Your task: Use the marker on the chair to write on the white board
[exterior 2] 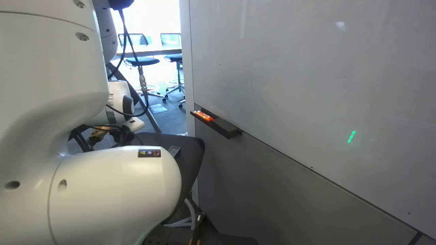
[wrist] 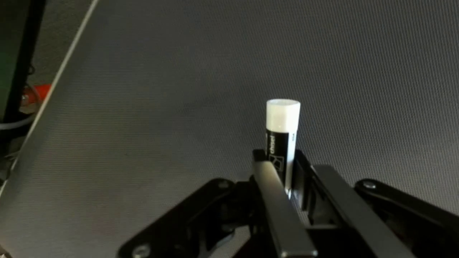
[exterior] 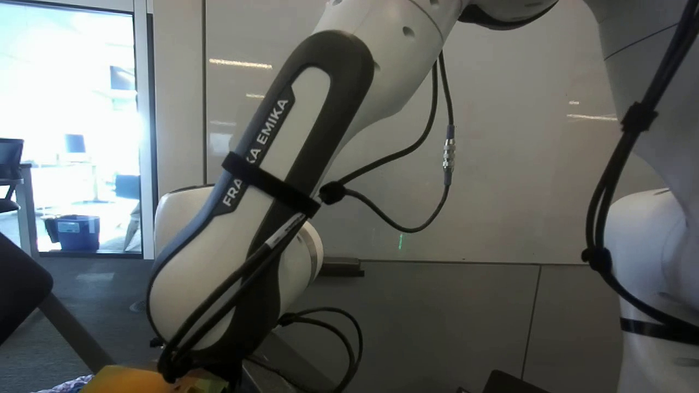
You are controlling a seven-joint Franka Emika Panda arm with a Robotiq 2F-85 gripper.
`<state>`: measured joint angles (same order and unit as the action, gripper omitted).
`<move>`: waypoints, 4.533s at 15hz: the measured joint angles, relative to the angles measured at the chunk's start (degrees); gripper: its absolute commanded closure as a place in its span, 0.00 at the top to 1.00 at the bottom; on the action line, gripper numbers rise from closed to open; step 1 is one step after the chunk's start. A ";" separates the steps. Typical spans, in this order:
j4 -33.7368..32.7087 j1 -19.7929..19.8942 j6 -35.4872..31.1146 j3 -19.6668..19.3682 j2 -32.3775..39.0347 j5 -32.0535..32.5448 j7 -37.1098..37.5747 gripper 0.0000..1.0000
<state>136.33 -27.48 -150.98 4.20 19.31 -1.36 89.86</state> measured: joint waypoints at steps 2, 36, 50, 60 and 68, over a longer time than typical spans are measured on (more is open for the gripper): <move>0.53 1.13 3.58 2.41 -2.98 -0.09 -3.22 0.11; -28.61 22.65 39.24 2.71 -20.46 7.08 -48.39 0.11; -43.59 22.69 41.54 -1.04 -11.53 7.10 -49.60 0.12; -50.88 22.70 43.99 -2.52 -6.94 7.10 -49.59 0.12; -55.94 22.70 46.60 -3.43 -4.50 7.10 -49.39 0.11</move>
<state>80.39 -4.78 -104.39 0.76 14.82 5.74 40.47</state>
